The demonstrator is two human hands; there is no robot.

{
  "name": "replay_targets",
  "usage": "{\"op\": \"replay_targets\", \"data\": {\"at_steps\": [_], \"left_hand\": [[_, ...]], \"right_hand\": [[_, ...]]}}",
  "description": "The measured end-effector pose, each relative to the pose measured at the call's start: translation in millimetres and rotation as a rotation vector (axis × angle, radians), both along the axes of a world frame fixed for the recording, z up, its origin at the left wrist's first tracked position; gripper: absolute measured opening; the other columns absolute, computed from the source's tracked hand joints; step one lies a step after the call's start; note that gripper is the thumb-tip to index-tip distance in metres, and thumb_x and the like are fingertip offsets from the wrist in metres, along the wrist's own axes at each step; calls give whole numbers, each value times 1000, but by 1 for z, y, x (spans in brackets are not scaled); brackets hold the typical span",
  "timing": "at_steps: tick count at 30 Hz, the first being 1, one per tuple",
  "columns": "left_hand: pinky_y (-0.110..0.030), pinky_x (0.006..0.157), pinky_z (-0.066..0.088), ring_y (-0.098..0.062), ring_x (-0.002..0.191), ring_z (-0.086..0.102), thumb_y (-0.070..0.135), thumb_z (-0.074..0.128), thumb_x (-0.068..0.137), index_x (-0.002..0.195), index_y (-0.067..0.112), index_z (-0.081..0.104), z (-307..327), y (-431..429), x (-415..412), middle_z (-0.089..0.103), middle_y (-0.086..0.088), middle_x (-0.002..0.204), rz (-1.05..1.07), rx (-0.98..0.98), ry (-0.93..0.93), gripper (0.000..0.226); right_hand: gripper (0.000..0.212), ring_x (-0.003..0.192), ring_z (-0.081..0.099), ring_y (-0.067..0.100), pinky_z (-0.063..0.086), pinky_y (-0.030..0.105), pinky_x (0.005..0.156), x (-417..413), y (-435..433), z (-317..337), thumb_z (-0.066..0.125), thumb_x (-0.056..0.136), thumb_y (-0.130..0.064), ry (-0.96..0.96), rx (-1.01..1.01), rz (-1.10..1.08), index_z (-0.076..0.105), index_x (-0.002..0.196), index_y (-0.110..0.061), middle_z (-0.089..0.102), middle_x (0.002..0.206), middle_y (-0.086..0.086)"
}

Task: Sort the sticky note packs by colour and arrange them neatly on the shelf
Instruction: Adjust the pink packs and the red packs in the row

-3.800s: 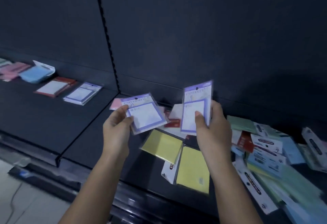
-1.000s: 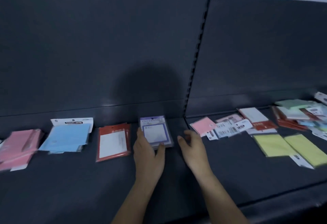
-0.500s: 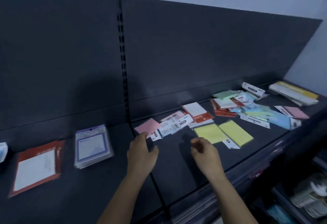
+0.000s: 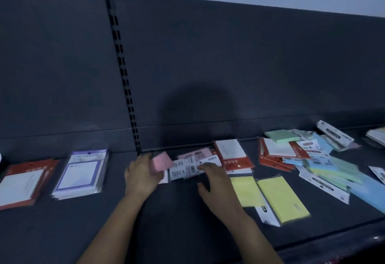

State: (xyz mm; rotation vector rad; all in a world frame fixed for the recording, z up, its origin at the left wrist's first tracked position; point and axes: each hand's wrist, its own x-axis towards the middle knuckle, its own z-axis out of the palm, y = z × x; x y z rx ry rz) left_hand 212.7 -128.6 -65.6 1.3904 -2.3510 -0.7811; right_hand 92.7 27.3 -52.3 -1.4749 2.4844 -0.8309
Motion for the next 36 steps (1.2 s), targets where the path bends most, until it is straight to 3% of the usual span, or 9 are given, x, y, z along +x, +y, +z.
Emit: {"op": "replay_targets", "data": {"at_steps": [5,10,13,19,23,25,28,32,36], "left_hand": [[-39,90,43,-34,109,50,31,75,70,119,8,56,3,-1,8,53,-13,109,191,46,92,57],[-38,76,52,-28,83,63,22,80,67,101,11,51,9,-5,26,65,-8,94,321,219,322,46],[-41,79,52,-27,83,62,35,83,62,91,11,57,14,-7,30,65,-4,88,293,211,353,46],[-45,85,52,-29,85,66,16,71,81,81,13,62,15,-4,35,70,-7,85,250,381,608,9],[-32,74,49,-23,78,63,11,65,86,82,13,62,18,3,43,70,-5,82,217,429,670,5],[-31,74,49,-21,78,64,10,64,86,85,12,63,17,5,48,70,-6,83,216,455,677,2],[-33,78,50,-22,82,65,10,62,88,90,10,64,19,8,55,71,-8,88,221,508,709,3],[-24,70,47,-17,80,64,11,58,91,93,8,64,28,18,61,71,-5,88,243,544,781,8],[-18,65,44,-10,76,65,12,57,91,94,10,65,38,39,72,72,-2,88,303,577,881,9]], "right_hand": [[63,144,7,13,4,28,116,-7,-29,-4,49,89,-14,48,106,152,23,146,-22,16,155,-5],[45,118,48,24,38,33,100,-23,-57,-10,53,82,0,-137,-75,-13,54,125,-11,56,124,7],[51,125,43,26,34,36,105,-47,-69,-8,45,86,1,-17,143,-47,46,135,-12,50,135,9],[71,142,15,25,20,35,115,-70,-73,7,54,91,-24,-13,563,129,13,149,-18,12,157,3],[79,133,24,31,31,36,105,-65,-76,18,73,75,-36,6,688,54,34,141,-14,31,143,13],[55,114,44,26,42,31,89,-59,-77,21,77,72,-35,6,620,-21,55,117,-12,49,121,10],[19,87,56,23,41,27,68,-46,-73,34,67,81,-17,57,373,-184,60,97,-11,61,101,8],[20,89,59,28,38,34,72,-33,-61,48,56,82,-2,365,-46,-268,64,97,-13,67,96,5],[18,83,54,25,27,26,78,-10,-51,54,69,73,2,318,-460,-43,68,82,-14,64,81,1]]}}
